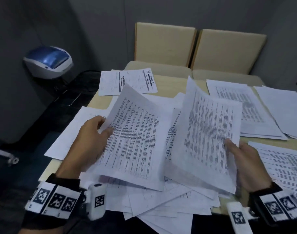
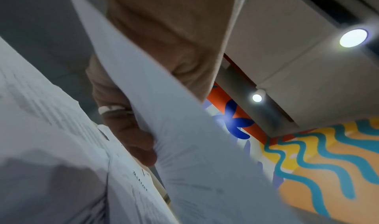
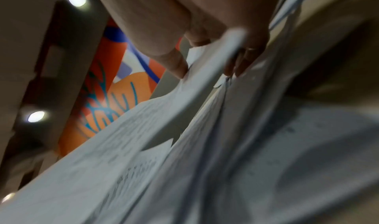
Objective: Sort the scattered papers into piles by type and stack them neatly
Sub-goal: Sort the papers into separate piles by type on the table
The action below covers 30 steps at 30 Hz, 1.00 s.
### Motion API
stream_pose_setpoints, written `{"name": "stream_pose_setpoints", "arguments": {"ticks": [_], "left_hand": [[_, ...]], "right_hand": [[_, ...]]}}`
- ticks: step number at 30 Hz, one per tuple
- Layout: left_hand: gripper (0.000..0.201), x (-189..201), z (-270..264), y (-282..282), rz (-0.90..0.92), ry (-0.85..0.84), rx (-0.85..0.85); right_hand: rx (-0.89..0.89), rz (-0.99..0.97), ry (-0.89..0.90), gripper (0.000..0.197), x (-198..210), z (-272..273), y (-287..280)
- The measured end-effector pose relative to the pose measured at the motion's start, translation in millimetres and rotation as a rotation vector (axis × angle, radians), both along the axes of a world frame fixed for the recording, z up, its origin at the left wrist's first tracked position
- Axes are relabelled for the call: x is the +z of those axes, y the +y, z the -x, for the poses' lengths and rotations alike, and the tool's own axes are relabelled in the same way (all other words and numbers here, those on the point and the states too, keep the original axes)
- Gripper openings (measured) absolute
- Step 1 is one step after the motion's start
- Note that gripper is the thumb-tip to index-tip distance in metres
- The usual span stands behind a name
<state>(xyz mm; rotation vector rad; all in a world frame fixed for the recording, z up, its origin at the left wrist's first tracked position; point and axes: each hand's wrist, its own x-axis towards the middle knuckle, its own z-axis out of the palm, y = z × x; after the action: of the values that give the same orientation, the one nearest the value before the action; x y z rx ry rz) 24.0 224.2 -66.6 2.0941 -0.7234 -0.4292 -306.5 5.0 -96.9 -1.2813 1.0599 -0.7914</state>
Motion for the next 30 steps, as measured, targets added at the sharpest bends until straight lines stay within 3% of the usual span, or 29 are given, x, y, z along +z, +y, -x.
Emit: {"name": "stream_pose_setpoints", "arguments": {"ticks": [3, 6, 8, 11, 14, 16, 20, 22, 24, 27, 30], "left_hand": [[0.009, -8, 12, -9, -0.037, 0.054, -0.058], [0.014, -21, 24, -21, -0.126, 0.057, -0.149], [0.011, -25, 33, -27, -0.156, 0.072, -0.192], [0.012, -22, 50, -31, -0.089, 0.129, -0.227], [0.012, -13, 71, -39, 0.028, 0.252, -0.224], [0.023, -16, 78, -46, 0.014, 0.193, -0.268], [0.057, -28, 88, -51, -0.268, -0.019, -0.354], [0.068, -30, 96, -52, -0.325, -0.061, -0.38], [0.063, -26, 101, -53, -0.269, -0.049, -0.368], [0.047, -23, 103, -56, -0.161, 0.044, -0.333], [0.047, -25, 105, -58, -0.127, 0.059, -0.339]], "right_hand": [[0.125, 0.267, 0.307, 0.026, -4, 0, 8], [0.262, 0.325, 0.51, 0.028, -12, -4, 19], [0.278, 0.397, 0.707, 0.012, -14, -10, 35], [0.325, 0.53, 0.868, 0.021, -27, -15, 53], [0.368, 0.473, 0.749, 0.025, -36, -13, 56], [0.327, 0.378, 0.612, 0.024, -38, -12, 57], [0.234, 0.304, 0.501, 0.019, -35, -11, 61], [0.2, 0.297, 0.45, 0.023, -32, -11, 62], [0.137, 0.309, 0.395, 0.014, -34, -9, 56], [0.071, 0.297, 0.285, 0.024, -38, -5, 47], [0.017, 0.209, 0.177, 0.026, -35, -1, 41]]}}
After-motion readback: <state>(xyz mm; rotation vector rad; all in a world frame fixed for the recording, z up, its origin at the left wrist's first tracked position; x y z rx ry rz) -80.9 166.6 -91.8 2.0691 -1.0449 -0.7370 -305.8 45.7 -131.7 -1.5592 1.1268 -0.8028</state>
